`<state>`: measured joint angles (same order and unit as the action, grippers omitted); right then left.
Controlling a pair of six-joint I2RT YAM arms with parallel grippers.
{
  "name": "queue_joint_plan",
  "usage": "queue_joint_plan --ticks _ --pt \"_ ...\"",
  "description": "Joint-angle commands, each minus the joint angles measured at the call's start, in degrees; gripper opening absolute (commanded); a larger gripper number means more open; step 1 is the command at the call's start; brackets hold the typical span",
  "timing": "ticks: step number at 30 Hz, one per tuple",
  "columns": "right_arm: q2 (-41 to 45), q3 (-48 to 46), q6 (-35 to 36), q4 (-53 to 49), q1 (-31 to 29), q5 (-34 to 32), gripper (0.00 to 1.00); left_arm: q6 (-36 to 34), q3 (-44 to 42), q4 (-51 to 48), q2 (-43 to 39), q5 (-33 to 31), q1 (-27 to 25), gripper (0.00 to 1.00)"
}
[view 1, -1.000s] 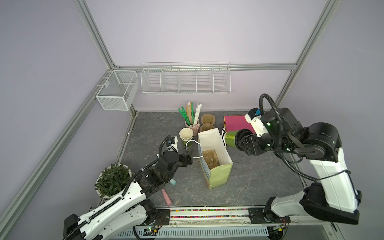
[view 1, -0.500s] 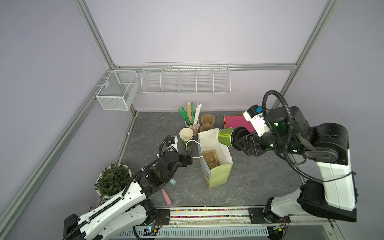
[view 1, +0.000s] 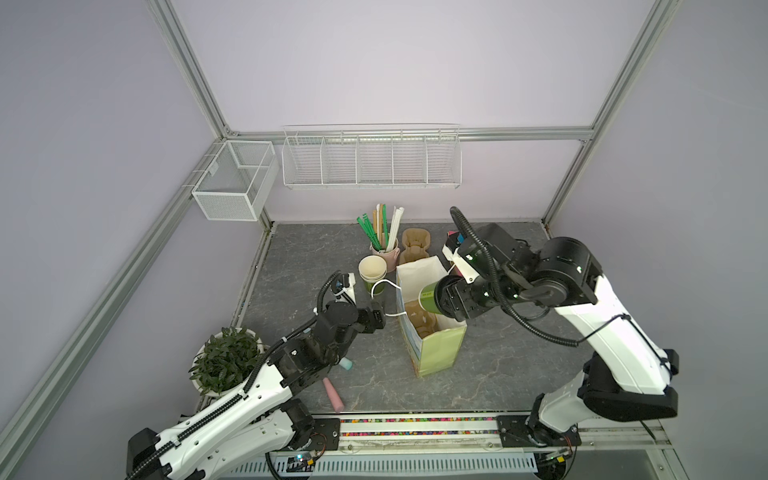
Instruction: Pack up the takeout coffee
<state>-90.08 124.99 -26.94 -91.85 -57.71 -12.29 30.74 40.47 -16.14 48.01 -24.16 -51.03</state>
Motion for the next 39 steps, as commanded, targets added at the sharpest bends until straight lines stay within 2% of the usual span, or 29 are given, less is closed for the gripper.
queue_joint_plan --ticks 1,12,26,39 --pt "-1.03 -2.79 -1.96 -9.93 1.17 1.96 0.69 -1.12 -0.13 -0.03 -0.21 -0.08 -0.15 0.94" --pt "-6.81 -6.42 -1.56 -9.92 3.52 4.95 0.68 -1.17 -0.23 -0.14 -0.64 -0.17 -0.15 0.94" --pt "-11.08 -8.39 -2.32 -9.92 4.44 5.25 0.69 -1.23 -0.13 -0.09 0.15 -0.02 -0.17 0.94" --pt "-15.87 -7.89 -8.23 -9.75 3.61 4.3 0.7 -1.23 -0.13 -0.16 0.09 0.07 -0.13 0.94"
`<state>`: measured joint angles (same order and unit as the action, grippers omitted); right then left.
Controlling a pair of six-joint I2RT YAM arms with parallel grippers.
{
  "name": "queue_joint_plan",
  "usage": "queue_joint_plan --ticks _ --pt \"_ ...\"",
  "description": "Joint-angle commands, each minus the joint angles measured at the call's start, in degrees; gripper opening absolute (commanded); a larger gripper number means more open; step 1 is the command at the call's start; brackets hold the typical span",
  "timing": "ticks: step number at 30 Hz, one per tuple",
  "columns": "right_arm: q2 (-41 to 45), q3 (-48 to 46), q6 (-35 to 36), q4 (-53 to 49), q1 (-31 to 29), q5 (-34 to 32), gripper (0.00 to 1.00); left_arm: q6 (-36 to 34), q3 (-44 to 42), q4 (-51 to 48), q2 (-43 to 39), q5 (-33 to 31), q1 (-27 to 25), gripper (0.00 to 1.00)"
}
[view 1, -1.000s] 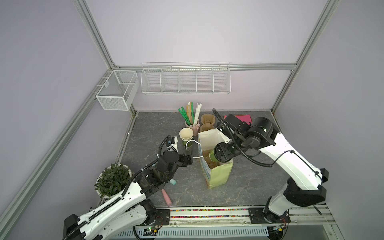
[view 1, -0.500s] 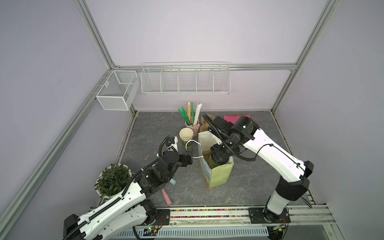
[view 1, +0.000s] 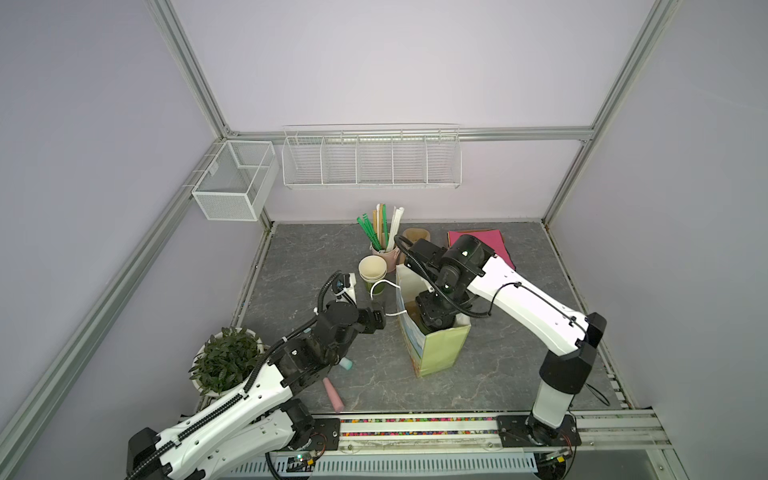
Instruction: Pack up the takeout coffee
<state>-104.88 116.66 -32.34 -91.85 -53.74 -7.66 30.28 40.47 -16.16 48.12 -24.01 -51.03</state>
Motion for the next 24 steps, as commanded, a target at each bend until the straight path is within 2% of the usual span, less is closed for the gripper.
queue_joint_plan --ticks 1,24 --pt "-1.35 0.58 -3.24 -9.77 -0.51 -0.5 0.7 -0.8 -0.13 -0.17 -0.05 -0.07 -0.18 0.94" --pt "1.54 -7.58 -8.75 -0.6 -2.05 1.03 0.7 -0.84 -0.3 -0.18 -0.7 0.13 -0.17 0.94"
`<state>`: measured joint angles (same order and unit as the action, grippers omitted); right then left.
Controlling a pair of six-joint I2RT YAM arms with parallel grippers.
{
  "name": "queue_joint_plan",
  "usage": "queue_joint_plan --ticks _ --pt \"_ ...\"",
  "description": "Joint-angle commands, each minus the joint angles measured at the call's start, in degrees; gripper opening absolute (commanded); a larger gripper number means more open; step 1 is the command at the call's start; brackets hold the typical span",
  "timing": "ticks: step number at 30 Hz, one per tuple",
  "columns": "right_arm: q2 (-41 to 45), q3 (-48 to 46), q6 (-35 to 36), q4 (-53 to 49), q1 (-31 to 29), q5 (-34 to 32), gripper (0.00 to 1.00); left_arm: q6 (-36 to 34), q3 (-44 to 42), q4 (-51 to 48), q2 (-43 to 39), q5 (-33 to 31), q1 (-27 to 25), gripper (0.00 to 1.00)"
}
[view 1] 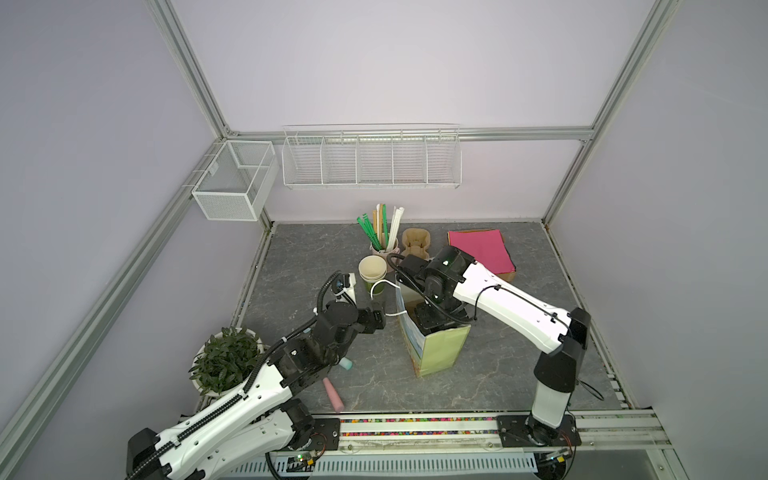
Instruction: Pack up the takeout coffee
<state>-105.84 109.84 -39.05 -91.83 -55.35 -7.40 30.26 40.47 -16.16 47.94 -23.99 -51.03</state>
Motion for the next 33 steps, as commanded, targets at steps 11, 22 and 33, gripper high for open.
queue_joint_plan --ticks 11,22,33 --pt "4.77 -4.89 -2.66 6.65 -0.38 2.56 0.7 -0.76 -0.39 -0.01 -0.15 0.21 -0.13 0.94" --pt "3.37 -5.76 -2.01 7.61 -0.08 2.86 0.7 -0.99 -0.48 0.19 0.12 0.3 -0.13 0.94" --pt "3.19 -7.35 -1.23 7.65 0.81 4.09 0.7 -1.13 -0.43 0.34 0.57 0.27 -0.19 0.94"
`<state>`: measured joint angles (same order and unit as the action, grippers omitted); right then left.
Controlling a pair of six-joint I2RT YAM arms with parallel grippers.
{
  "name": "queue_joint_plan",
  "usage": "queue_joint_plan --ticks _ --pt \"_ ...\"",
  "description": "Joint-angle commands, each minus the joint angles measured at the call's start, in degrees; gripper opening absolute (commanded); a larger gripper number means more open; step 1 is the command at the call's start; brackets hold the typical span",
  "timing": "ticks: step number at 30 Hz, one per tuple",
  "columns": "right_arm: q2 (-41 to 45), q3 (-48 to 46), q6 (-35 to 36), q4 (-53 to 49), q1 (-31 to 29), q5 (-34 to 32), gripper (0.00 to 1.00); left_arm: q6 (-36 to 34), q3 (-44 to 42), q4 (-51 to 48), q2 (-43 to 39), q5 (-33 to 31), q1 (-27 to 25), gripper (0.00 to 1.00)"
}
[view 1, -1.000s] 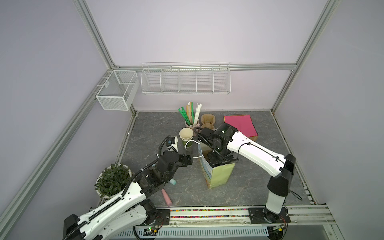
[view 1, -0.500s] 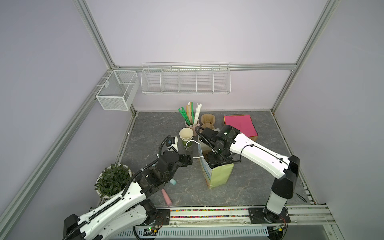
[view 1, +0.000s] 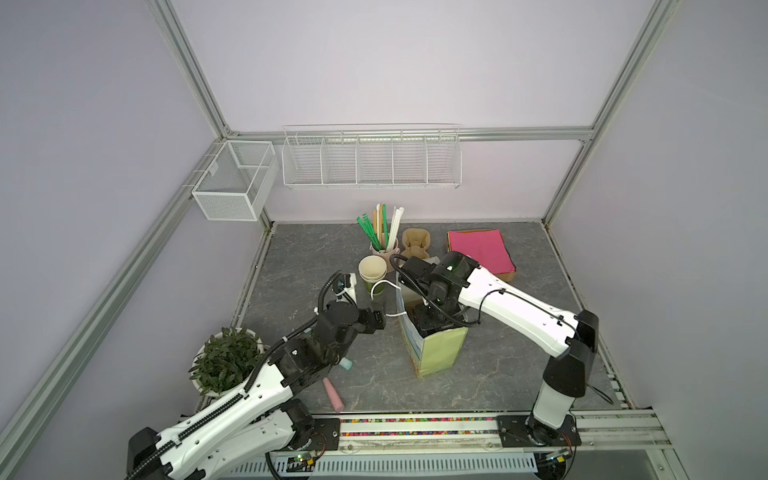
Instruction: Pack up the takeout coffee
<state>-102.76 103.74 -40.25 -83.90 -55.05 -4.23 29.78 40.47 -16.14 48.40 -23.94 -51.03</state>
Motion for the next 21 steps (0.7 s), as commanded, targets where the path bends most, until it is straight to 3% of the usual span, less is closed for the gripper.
queue_joint_plan --ticks 1,21 --pt "0.32 -1.92 -0.07 0.38 0.64 1.16 0.7 -0.6 -0.47 0.32 0.07 0.23 -0.15 0.94" --pt "2.12 -10.63 -0.23 7.23 1.15 2.72 0.7 -0.64 -0.57 0.5 0.16 0.23 -0.17 0.94"
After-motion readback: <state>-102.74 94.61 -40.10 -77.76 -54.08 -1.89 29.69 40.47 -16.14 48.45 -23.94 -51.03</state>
